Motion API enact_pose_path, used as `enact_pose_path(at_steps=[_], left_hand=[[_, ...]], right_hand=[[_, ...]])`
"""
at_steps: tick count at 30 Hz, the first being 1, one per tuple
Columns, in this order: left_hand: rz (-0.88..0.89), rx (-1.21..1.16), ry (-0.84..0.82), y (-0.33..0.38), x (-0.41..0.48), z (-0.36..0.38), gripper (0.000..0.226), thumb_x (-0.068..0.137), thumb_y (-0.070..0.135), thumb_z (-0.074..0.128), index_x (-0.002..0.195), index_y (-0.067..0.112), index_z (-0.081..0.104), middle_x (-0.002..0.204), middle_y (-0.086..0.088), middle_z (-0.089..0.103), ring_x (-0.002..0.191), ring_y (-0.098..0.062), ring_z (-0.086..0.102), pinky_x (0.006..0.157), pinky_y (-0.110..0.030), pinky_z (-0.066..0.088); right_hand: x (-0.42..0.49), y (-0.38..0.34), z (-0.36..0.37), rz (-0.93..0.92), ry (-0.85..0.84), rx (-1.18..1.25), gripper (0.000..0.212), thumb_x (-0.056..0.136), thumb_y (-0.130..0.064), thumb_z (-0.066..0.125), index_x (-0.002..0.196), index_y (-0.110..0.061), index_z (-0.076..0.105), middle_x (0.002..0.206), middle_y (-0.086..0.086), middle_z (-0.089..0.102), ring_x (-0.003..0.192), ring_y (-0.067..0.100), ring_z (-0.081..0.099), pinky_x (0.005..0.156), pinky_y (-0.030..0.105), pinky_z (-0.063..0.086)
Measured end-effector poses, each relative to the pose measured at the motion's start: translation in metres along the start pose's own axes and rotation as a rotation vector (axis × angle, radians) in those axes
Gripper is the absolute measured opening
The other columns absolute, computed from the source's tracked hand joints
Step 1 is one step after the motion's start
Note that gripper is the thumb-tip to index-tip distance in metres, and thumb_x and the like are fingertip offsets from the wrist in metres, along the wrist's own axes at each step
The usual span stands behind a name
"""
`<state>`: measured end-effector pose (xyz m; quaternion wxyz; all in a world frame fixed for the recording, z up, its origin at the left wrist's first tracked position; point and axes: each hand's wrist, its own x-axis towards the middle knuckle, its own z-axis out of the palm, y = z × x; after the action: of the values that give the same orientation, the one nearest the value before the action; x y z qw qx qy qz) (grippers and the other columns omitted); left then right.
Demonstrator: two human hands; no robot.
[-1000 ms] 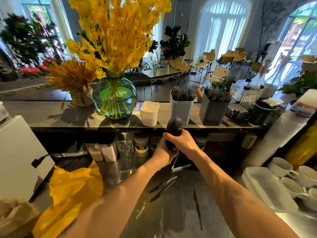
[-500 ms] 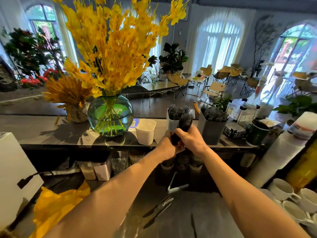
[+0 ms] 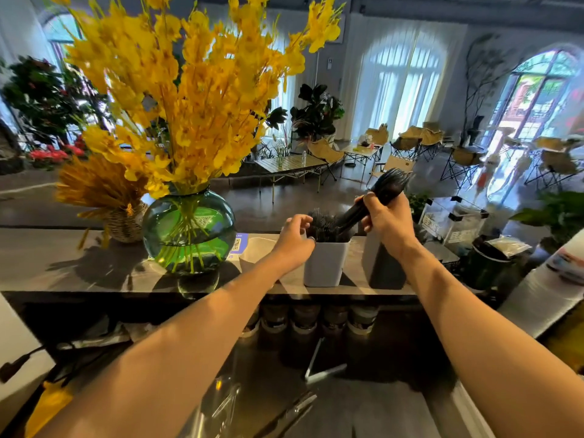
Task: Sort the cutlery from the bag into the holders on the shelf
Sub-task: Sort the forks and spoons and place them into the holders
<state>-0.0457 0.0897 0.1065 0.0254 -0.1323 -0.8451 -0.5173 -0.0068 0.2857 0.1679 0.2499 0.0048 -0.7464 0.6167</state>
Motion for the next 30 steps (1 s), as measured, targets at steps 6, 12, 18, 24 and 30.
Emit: enact_pose_path(at_steps=[6, 12, 18, 24, 30], left_hand=[[0.059, -0.033, 0.014, 0.007, 0.04, 0.006, 0.035, 0.097, 0.006, 0.056, 0.127, 0.024, 0.055, 0.134, 0.0, 0.052, 0.124, -0.016, 0.051, 0.108, -0.031, 0.042], [-0.014, -0.026, -0.05, -0.007, 0.076, 0.023, 0.046, 0.086, 0.01, 0.051, 0.114, 0.046, 0.053, 0.134, 0.004, 0.057, 0.12, -0.021, 0.056, 0.105, -0.045, 0.048], [-0.034, -0.24, -0.043, -0.002, 0.094, 0.025, 0.067, 0.077, -0.022, 0.029, 0.105, 0.03, 0.06, 0.118, -0.001, 0.06, 0.117, -0.023, 0.056, 0.106, -0.039, 0.049], [-0.12, -0.343, -0.142, 0.015, 0.093, 0.024, 0.053, 0.088, -0.025, 0.028, 0.121, 0.005, 0.056, 0.109, -0.008, 0.062, 0.097, -0.019, 0.06, 0.084, -0.026, 0.055], [-0.136, -0.137, -0.186, 0.008, 0.092, 0.024, 0.051, 0.085, -0.015, 0.039, 0.108, 0.025, 0.06, 0.103, 0.003, 0.068, 0.103, -0.016, 0.063, 0.087, -0.027, 0.052]], right_hand=[[0.04, 0.01, 0.01, -0.022, 0.05, -0.05, 0.026, 0.098, -0.019, 0.063, 0.11, 0.004, 0.059, 0.096, 0.025, 0.071, 0.052, 0.02, 0.061, 0.047, 0.031, 0.051], [0.066, 0.032, 0.025, -0.027, -0.017, -0.216, 0.041, 0.081, -0.046, 0.067, 0.109, -0.017, 0.058, 0.099, 0.009, 0.073, 0.077, 0.025, 0.069, 0.062, 0.039, 0.059], [0.094, 0.048, 0.033, -0.017, -0.163, -0.29, 0.055, 0.072, -0.059, 0.061, 0.104, -0.014, 0.063, 0.093, 0.007, 0.071, 0.075, 0.024, 0.066, 0.068, 0.044, 0.058], [0.105, 0.029, 0.041, -0.074, -0.295, -0.39, 0.038, 0.08, -0.04, 0.063, 0.106, -0.013, 0.056, 0.097, 0.012, 0.071, 0.086, 0.032, 0.068, 0.07, 0.041, 0.058], [0.102, 0.033, 0.024, -0.129, -0.204, -0.366, 0.042, 0.082, -0.037, 0.063, 0.104, -0.001, 0.059, 0.089, 0.017, 0.068, 0.069, 0.03, 0.066, 0.057, 0.04, 0.056]])
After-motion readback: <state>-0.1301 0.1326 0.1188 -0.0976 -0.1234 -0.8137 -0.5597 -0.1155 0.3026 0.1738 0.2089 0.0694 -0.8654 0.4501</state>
